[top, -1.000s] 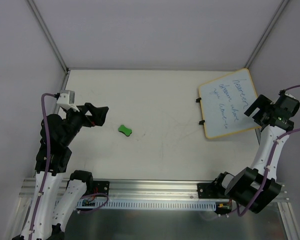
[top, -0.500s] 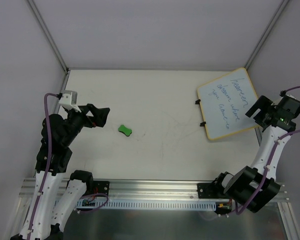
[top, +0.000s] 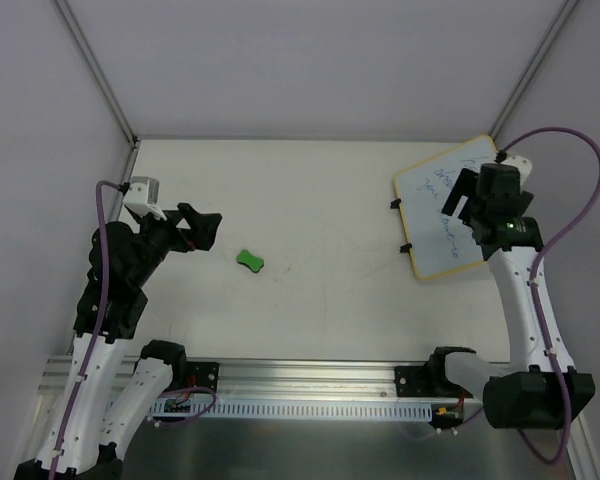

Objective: Erase the whiteboard

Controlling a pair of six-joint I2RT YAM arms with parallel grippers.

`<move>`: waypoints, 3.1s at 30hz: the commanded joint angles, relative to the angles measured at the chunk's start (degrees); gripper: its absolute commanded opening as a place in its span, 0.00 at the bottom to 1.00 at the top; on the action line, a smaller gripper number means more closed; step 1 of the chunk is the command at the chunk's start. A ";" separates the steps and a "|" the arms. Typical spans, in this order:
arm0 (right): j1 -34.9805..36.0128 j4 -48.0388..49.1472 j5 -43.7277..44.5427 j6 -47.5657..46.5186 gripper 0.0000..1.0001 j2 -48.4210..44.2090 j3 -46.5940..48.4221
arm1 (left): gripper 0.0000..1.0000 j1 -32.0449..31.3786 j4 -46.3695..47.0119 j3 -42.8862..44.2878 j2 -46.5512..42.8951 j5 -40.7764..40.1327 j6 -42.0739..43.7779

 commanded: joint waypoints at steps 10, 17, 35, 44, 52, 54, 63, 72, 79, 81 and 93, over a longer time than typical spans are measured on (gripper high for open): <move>29.84 -27.93 32.97 54.94 0.85 29.24 10.79 | 0.99 -0.64 1.03 1.81 4.47 -4.33 -5.39; 30.99 -29.70 30.86 69.21 0.70 40.25 14.84 | 0.99 -0.81 1.02 1.02 4.65 -3.18 -6.09; 28.88 -26.54 25.85 75.98 0.55 50.02 16.78 | 0.99 -0.72 -0.29 -1.26 2.10 -0.72 -7.50; 27.21 -24.34 24.88 76.07 0.46 51.08 16.25 | 0.99 -0.72 -0.91 -1.18 1.84 -0.46 -7.06; 25.98 -24.34 22.08 77.65 0.45 51.34 14.85 | 0.99 -0.72 -1.26 -0.91 1.84 -0.63 -6.54; 25.72 -24.25 21.90 77.91 0.45 51.17 14.67 | 0.99 -0.72 -1.52 -0.82 1.93 -0.72 -6.27; 24.92 -24.25 21.28 78.44 0.37 51.61 14.85 | 0.99 -0.72 -1.70 -0.74 2.28 -0.90 -6.27; 24.75 -24.25 20.14 75.56 0.00 52.04 15.37 | 0.99 -0.72 -1.96 -0.38 2.63 -1.16 -5.57; 26.85 -16.71 16.45 62.02 0.00 51.61 15.03 | 0.99 -0.72 -2.23 0.23 2.81 -1.60 -5.04; 28.26 -12.06 16.01 58.68 0.00 50.21 12.92 | 0.99 -0.72 -2.23 0.32 2.81 -1.60 -4.95; 37.49 2.89 9.69 43.73 0.00 49.41 8.61 | 0.99 -0.72 -2.58 0.84 2.54 -2.39 -4.60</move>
